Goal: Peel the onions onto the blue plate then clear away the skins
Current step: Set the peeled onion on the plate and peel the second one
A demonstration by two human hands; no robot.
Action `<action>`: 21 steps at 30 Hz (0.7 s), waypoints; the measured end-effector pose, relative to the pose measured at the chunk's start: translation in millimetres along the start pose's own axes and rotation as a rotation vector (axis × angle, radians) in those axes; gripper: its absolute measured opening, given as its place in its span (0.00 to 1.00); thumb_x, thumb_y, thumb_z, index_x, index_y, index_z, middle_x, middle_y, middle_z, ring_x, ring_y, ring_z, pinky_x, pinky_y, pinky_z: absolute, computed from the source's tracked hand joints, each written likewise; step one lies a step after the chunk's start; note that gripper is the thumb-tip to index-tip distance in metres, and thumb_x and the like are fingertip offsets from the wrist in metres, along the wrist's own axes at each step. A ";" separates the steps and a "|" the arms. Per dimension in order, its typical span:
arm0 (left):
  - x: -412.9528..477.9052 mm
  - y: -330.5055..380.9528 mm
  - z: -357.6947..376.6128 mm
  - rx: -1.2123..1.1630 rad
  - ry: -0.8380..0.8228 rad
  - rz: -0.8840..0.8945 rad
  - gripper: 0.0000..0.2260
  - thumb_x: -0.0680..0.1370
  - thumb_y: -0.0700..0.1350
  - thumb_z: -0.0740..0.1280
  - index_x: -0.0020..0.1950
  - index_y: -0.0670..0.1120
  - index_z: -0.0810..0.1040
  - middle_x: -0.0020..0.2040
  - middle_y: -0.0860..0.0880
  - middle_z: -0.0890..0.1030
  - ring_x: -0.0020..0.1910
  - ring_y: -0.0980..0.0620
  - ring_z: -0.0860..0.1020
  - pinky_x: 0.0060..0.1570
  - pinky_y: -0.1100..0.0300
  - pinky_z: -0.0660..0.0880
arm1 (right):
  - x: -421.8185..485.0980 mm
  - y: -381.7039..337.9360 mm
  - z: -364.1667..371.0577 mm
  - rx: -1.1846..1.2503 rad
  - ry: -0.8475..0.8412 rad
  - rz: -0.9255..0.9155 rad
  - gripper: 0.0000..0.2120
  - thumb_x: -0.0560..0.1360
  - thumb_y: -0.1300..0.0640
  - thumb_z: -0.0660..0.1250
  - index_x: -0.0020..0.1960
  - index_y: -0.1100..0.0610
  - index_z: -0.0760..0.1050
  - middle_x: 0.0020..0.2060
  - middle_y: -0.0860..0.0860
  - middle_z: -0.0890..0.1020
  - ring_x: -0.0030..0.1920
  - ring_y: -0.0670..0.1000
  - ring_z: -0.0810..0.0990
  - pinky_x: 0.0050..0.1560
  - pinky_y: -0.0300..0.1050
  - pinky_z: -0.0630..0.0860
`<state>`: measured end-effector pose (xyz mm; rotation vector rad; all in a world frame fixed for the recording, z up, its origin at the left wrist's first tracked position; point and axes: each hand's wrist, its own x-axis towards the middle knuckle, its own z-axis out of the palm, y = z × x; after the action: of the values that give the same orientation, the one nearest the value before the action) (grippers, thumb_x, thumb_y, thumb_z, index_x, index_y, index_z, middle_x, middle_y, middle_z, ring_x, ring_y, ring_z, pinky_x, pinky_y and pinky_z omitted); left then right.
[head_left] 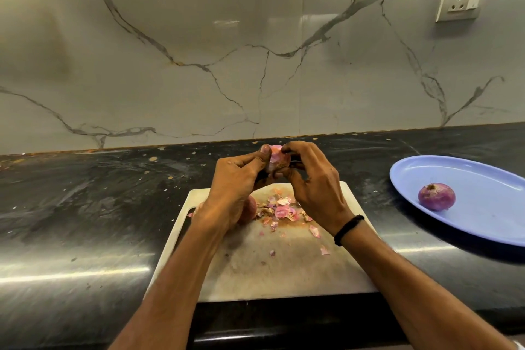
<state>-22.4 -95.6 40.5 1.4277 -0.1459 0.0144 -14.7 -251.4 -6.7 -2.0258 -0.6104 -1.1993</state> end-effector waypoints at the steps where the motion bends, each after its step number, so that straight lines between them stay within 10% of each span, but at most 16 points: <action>1: -0.4 -0.5 0.6 0.004 0.002 0.001 0.18 0.71 0.53 0.71 0.54 0.42 0.85 0.47 0.43 0.86 0.48 0.45 0.85 0.56 0.47 0.81 | -0.2 0.2 -0.3 -0.001 -0.001 -0.001 0.16 0.75 0.69 0.69 0.62 0.64 0.74 0.55 0.57 0.79 0.54 0.49 0.78 0.59 0.29 0.73; 21: 0.3 -0.6 2.8 -0.050 0.081 -0.052 0.12 0.76 0.49 0.69 0.49 0.40 0.84 0.44 0.41 0.86 0.44 0.46 0.86 0.53 0.49 0.82 | -0.6 -3.6 -1.0 -0.032 0.042 -0.004 0.08 0.77 0.69 0.68 0.55 0.65 0.78 0.50 0.57 0.83 0.51 0.43 0.78 0.57 0.26 0.73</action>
<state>-22.3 -98.5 40.3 1.3788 -0.0421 0.0250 -18.0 -249.9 -5.8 -2.0220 -0.5787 -1.2580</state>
